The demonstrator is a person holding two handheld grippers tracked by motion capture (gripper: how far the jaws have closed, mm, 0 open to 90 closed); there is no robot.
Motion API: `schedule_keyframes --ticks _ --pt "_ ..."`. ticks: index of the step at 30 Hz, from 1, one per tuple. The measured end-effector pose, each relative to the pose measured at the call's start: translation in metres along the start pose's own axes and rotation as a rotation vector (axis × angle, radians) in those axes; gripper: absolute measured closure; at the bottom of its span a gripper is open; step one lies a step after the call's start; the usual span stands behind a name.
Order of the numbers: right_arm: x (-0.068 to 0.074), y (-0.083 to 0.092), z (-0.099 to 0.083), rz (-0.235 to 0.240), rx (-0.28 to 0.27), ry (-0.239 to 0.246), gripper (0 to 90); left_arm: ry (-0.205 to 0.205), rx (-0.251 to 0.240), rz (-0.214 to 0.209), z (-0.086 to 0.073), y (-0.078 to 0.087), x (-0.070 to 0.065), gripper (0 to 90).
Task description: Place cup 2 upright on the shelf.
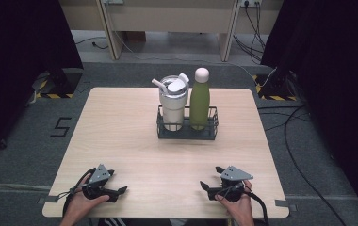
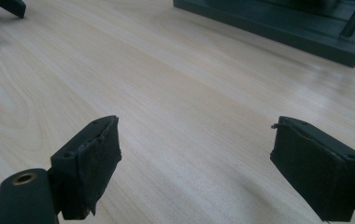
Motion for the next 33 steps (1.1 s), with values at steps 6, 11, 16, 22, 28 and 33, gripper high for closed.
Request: schedule_keyframes --ticks 6,11,16,22,28,33 --pt "0.0024 -0.0004 -0.002 0.0 0.039 -0.001 15.7 0.0 0.0 0.0 0.0 0.0 0.0 14.1" --pt "0.0027 -0.001 -0.0035 -0.003 0.089 0.002 15.7 0.0 0.0 0.0 0.0 0.0 0.0 14.1" --pt "0.0032 -0.0023 -0.0048 -0.009 0.144 0.012 15.4 0.0 0.0 0.0 0.0 0.0 0.0 14.1" --pt "0.0053 -0.0045 -0.0065 -0.025 0.207 0.047 14.1 -0.001 0.0 0.0 0.0 0.0 0.0 14.1" --pt "0.0061 -0.0049 -0.0067 -0.02 0.216 0.045 10.5 0.0 0.0 0.0 0.0 0.0 0.0 14.1" --pt "0.0058 -0.0054 -0.0067 -0.017 0.22 0.051 8.1 0.0 0.0 0.0 0.0 0.0 0.0 14.1"
Point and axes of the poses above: each handheld gripper's, and its own axes: y roughly backward along the jaws, z roughly out of its top, x roughly to its left, the point moved 1 cm from there along -y, roughly forward along the jaws, and after that the axes turned 1 degree about x, right-handed, at the moved point
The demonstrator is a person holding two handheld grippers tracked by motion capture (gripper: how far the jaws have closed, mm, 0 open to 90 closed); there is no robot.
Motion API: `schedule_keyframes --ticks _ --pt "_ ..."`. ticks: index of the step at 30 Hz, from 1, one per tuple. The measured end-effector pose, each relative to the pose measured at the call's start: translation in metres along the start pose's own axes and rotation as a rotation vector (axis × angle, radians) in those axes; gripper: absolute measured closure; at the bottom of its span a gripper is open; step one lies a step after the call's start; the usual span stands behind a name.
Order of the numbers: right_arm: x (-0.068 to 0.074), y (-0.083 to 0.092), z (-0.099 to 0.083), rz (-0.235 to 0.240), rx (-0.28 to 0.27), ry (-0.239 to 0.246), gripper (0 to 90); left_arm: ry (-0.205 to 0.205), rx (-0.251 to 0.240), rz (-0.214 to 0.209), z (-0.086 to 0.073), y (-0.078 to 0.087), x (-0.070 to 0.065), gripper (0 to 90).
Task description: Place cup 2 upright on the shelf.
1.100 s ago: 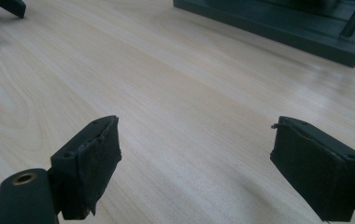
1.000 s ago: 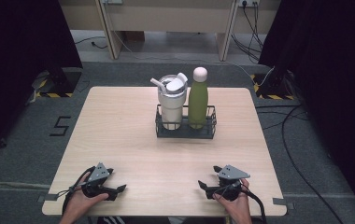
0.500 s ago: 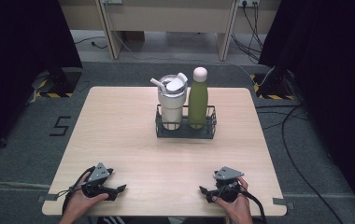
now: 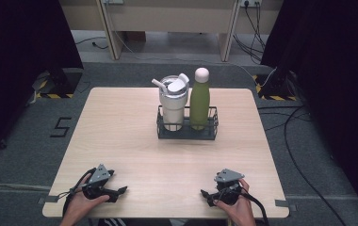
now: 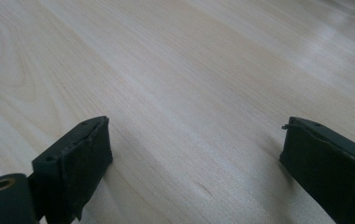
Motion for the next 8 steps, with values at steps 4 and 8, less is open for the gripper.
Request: schedule_keyframes --ticks 4,8 --pt "0.0 -0.0007 0.0001 0.001 0.009 0.003 4.5 0.0 0.0 0.001 0.0 0.0 0.0 14.1" --pt "0.0002 -0.0017 0.0004 -0.001 0.021 -0.001 0.8 0.0 0.0 0.001 0.0 0.0 0.0 14.1"
Point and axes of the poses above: each handheld gripper's, and its own axes: y roughly backward along the jaws, z roughly out of its top, x roughly to its left, the point moved 1 cm from there along -y, roughly forward along the jaws, and after that the axes turned 1 degree about x, right-handed, at the moved point
